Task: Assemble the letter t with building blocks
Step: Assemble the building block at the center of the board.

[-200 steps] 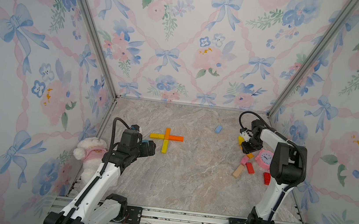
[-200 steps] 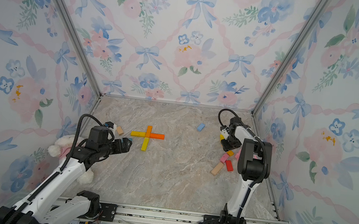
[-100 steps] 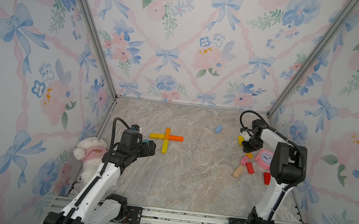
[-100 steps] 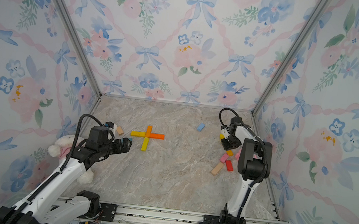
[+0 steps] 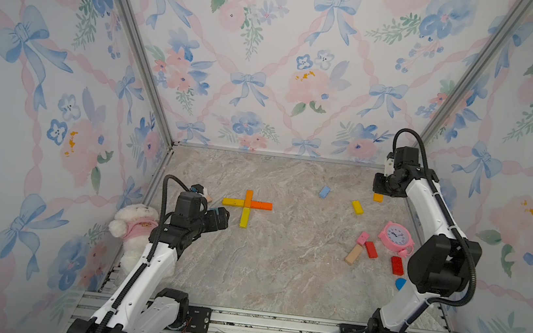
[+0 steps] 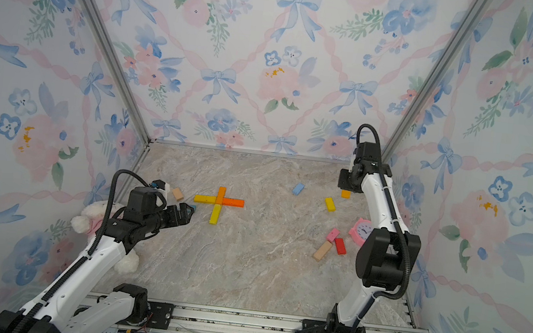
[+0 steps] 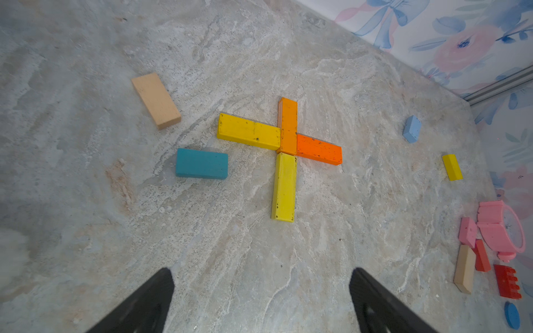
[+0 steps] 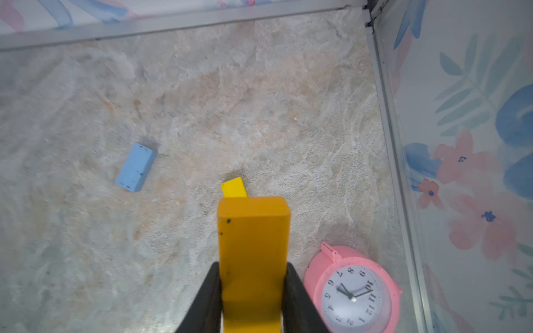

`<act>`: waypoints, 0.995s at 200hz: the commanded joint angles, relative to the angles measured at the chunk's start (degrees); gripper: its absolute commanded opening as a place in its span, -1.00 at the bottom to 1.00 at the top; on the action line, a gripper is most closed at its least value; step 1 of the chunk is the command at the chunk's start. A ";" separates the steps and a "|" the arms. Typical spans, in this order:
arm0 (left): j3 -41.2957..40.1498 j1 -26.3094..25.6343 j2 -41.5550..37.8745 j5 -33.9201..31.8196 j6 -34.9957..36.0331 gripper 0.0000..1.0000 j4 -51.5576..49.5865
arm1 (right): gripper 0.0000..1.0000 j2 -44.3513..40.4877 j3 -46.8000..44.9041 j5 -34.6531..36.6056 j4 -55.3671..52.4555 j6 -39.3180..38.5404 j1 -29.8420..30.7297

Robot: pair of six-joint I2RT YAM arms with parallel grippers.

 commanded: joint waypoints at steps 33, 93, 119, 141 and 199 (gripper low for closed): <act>-1.24 1.40 -6.15 -3.67 -0.92 0.96 -0.44 | -1.00 -1.80 -8.58 0.27 -0.24 33.17 29.64; -0.49 1.27 -10.51 -8.49 -1.07 0.96 -2.57 | -1.00 12.34 -0.15 2.72 2.32 50.75 52.33; -0.57 1.27 -11.70 -8.09 -1.15 0.96 -2.48 | -1.00 18.42 4.55 1.63 4.79 54.86 56.97; -0.68 1.27 -12.19 -7.99 -1.11 0.96 -2.48 | -1.00 23.60 10.08 0.67 4.20 55.99 59.25; -0.70 1.38 -12.81 -8.08 -1.11 0.96 -2.40 | -1.00 29.06 14.11 0.97 3.55 57.23 60.57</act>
